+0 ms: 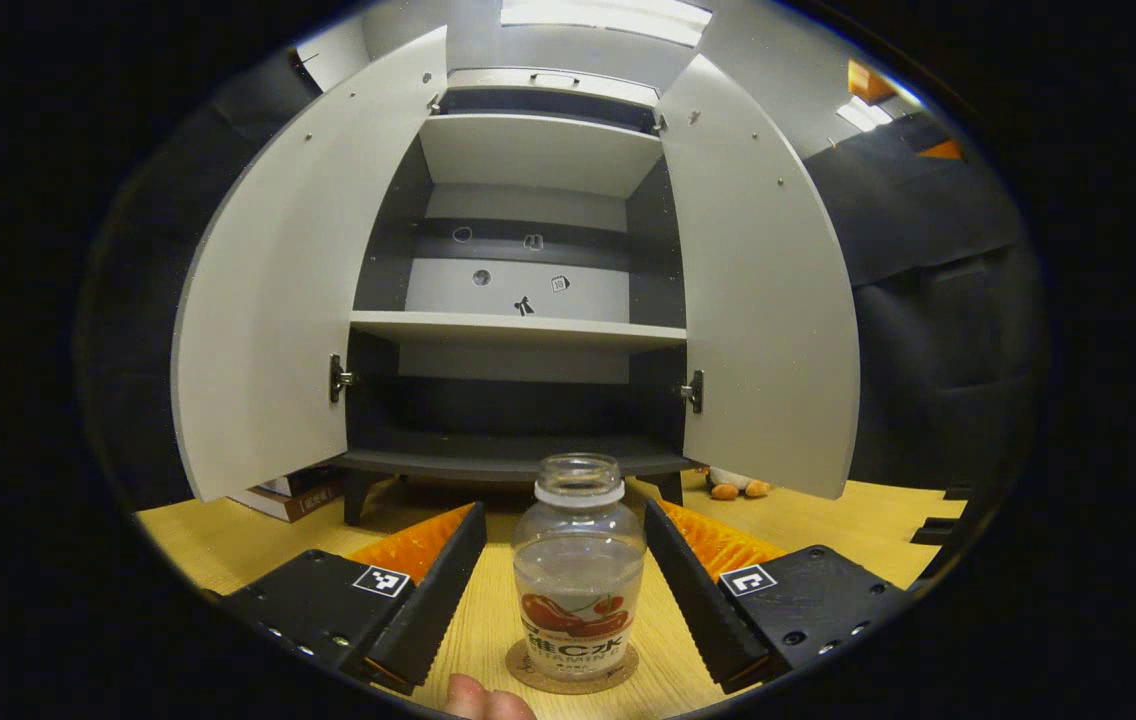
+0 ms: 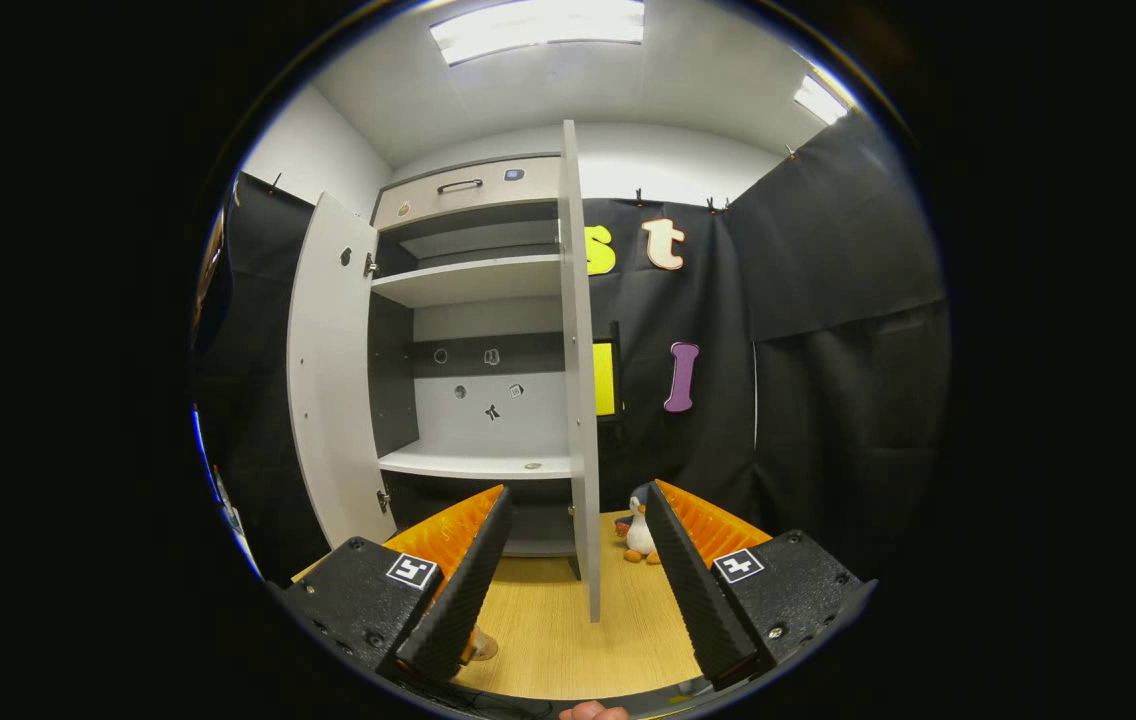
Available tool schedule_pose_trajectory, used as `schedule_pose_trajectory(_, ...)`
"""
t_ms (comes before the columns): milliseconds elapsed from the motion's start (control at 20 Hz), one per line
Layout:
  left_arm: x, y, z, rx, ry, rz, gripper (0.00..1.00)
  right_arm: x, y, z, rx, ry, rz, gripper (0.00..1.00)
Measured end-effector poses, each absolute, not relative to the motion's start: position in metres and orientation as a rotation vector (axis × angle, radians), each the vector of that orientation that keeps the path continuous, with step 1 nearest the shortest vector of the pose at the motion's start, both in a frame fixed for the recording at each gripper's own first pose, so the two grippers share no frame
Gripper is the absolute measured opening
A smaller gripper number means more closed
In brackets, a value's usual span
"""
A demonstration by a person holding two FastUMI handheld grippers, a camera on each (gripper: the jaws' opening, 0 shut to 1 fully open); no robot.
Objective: Grasp the bottle in the cabinet with the left hand and place it on the coaster, then close the right door with the right hand and the left door with the left hand.
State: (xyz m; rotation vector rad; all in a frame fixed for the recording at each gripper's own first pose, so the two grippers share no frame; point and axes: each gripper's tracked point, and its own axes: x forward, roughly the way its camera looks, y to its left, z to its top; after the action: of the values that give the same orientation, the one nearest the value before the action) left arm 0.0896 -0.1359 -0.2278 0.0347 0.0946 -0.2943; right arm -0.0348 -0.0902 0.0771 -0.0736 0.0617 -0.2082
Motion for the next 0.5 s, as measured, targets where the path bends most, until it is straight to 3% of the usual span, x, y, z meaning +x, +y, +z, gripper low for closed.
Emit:
schedule_pose_trajectory(400,0.072,-0.124,-0.106,-0.018,0.06,-0.29,0.95,-0.017,-0.087,0.057,-0.051,-0.014,-0.147,0.82)
schedule_pose_trajectory(500,0.069,-0.115,-0.083,-0.005,0.071,-0.274,0.99,-0.008,-0.086,0.049,-0.015,-0.03,-0.129,0.82)
